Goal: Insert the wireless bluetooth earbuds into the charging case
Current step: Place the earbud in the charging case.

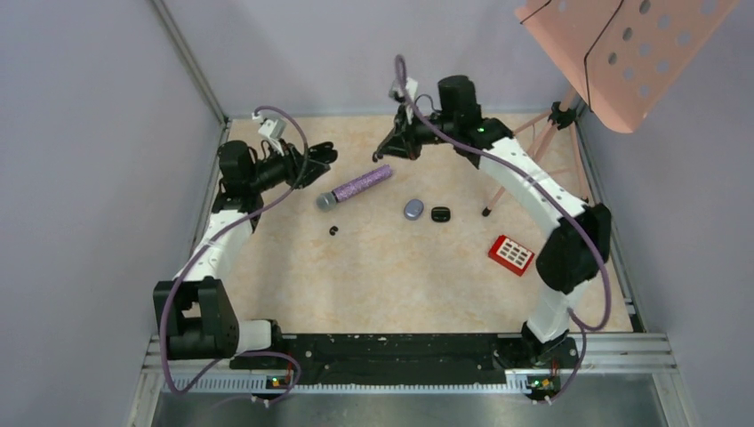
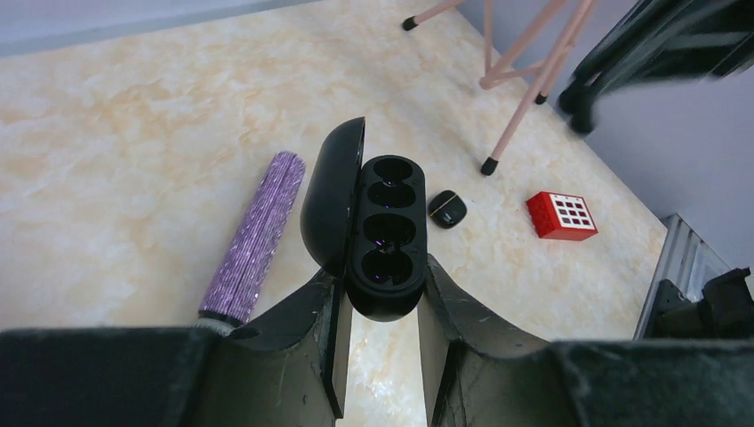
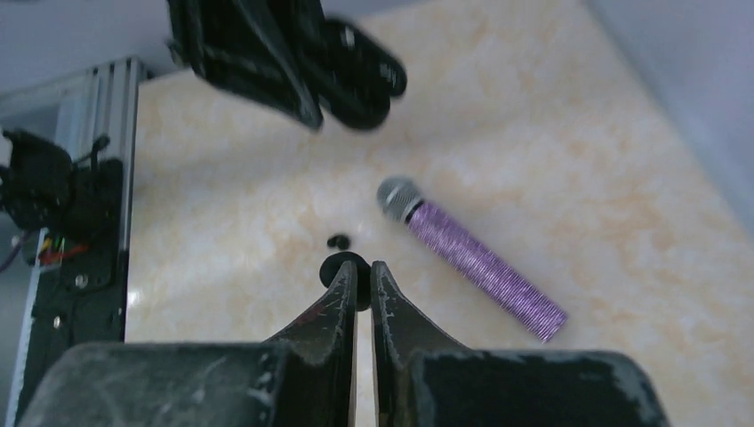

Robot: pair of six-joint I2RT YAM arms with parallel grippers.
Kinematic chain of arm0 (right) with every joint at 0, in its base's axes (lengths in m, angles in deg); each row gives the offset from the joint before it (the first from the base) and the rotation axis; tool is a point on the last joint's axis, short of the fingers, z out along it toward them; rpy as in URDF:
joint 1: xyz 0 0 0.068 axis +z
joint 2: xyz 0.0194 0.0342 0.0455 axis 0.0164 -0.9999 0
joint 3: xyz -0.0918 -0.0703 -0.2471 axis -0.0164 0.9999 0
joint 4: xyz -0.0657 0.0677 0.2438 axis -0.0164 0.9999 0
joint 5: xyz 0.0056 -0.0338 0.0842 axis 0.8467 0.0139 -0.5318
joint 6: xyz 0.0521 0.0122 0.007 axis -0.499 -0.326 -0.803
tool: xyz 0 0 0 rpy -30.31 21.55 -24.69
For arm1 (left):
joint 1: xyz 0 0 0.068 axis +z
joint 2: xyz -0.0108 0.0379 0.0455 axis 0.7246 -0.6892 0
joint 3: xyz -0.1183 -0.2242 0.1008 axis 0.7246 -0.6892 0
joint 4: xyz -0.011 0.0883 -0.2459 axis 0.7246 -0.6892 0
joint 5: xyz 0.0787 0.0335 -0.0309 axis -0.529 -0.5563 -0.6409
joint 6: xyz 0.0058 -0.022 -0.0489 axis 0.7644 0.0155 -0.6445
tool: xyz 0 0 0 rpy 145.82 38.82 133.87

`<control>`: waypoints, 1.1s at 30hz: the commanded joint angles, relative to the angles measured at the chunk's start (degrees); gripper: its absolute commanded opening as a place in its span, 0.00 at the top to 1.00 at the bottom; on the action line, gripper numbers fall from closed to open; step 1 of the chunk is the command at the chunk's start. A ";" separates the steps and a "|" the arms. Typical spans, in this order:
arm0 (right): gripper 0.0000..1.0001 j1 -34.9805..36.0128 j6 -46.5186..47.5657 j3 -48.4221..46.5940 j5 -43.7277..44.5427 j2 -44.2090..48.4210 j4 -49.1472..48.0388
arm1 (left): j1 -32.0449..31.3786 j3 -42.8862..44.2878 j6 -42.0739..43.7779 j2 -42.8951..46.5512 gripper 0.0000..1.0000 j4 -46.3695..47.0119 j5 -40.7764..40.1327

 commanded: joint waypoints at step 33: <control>0.95 8.47 -14.32 -1.08 13.39 10.05 -21.72 | -12.10 8.57 6.44 1.29 1.00 6.21 7.06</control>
